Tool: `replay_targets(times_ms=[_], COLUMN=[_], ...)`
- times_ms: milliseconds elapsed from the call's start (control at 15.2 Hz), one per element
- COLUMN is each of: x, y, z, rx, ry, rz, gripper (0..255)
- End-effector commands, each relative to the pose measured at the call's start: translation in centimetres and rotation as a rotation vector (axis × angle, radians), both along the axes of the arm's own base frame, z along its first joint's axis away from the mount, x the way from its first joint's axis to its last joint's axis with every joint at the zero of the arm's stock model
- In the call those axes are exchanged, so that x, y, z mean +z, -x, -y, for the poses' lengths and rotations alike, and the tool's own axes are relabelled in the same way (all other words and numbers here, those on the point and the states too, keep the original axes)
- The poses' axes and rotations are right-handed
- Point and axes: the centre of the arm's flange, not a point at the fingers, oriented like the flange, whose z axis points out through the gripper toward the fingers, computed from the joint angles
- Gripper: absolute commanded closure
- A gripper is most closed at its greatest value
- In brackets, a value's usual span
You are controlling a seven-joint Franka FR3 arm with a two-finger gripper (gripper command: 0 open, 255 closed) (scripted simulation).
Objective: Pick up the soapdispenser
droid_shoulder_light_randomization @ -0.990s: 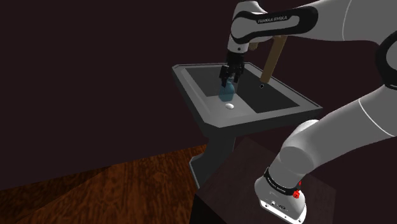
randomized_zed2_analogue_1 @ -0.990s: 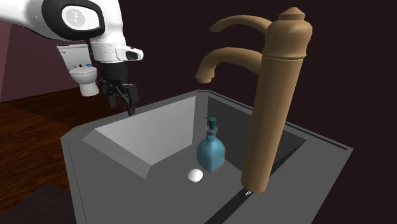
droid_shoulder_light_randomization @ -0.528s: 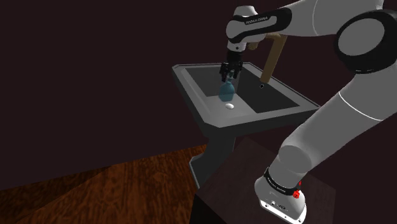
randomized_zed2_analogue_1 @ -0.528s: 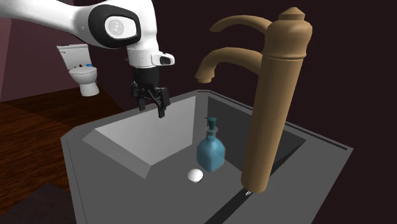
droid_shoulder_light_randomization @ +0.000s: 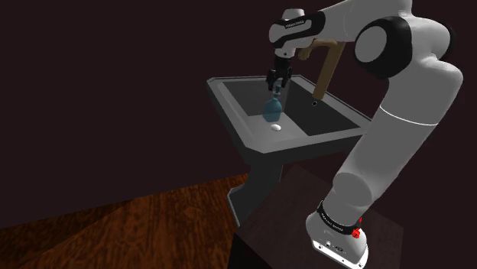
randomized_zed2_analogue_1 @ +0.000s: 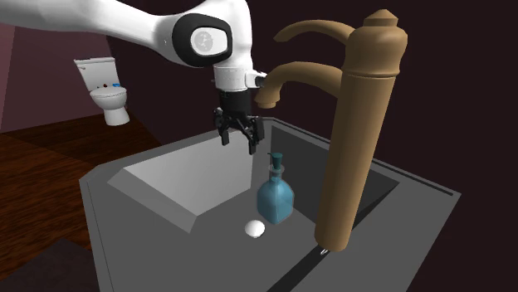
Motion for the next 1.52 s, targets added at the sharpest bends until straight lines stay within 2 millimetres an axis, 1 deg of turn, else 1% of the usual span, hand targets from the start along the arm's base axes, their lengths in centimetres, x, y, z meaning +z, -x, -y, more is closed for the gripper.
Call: replay_targets(times_ms=[0,330,396,792,858,990,1056,1452], x=[-0.5,-1.2,-1.2,-4.4,-5.2,-5.2,-5.2,-5.2], y=[-1.0,-3.6,-3.8,-3.8,-3.8,-3.8,-3.8,-3.8], z=[2.1,7.9,8.3,8.3,8.3,8.3,8.3,8.3], rx=[-0.009,-0.032,-0.034,-0.034,-0.034,-0.034,-0.034,-0.034], ry=[0.005,0.015,0.016,0.016,0.016,0.016,0.016,0.016], rz=[0.004,0.014,0.015,0.015,0.015,0.015,0.015,0.015], gripper=[0,0,0,0,0,0,255,255])
